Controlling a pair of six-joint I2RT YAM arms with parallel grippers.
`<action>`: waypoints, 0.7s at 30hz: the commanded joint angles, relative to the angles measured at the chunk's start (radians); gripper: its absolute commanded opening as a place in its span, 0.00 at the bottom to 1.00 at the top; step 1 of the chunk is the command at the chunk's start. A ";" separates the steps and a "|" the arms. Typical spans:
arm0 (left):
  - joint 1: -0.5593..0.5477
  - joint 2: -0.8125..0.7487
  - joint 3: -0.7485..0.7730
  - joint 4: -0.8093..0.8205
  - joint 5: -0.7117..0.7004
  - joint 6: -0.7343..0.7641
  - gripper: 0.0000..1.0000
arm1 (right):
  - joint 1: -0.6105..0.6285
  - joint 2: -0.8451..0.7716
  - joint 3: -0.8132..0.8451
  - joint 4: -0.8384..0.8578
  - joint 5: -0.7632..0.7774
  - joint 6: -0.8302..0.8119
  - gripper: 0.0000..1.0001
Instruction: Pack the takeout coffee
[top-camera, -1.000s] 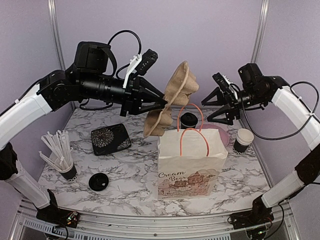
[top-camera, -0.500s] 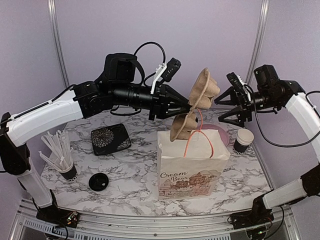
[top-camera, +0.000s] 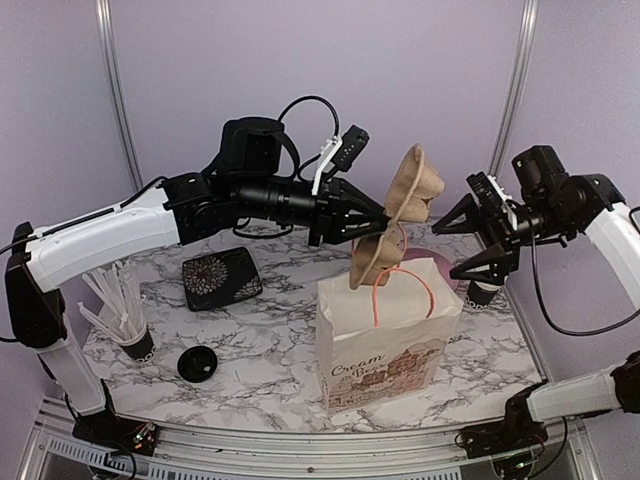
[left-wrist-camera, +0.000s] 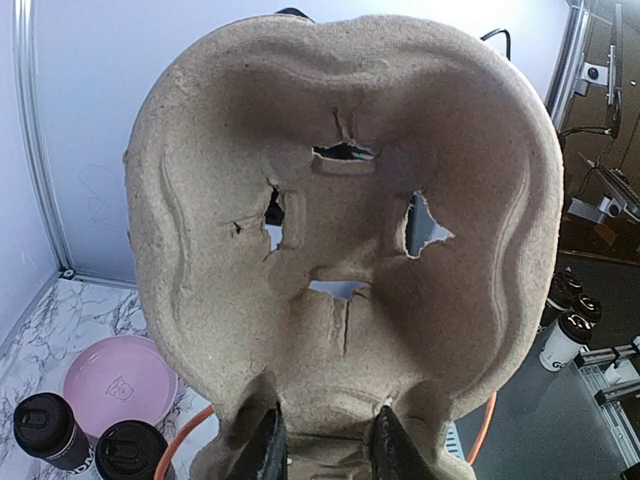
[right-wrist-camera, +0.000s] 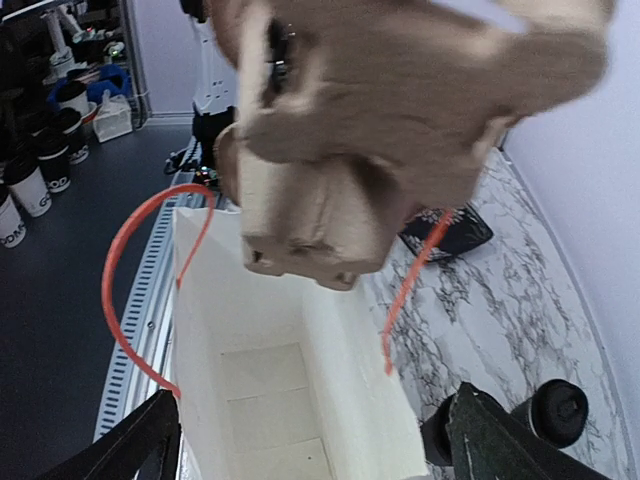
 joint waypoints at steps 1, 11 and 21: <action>-0.006 -0.050 -0.018 0.073 -0.007 -0.033 0.25 | 0.106 -0.082 -0.063 -0.047 -0.009 -0.043 0.91; -0.049 -0.030 -0.048 0.102 -0.101 -0.104 0.24 | 0.392 -0.087 -0.121 -0.031 0.090 -0.005 0.88; -0.113 -0.037 -0.057 -0.107 -0.215 -0.064 0.24 | 0.449 -0.085 -0.045 -0.142 0.041 -0.101 0.95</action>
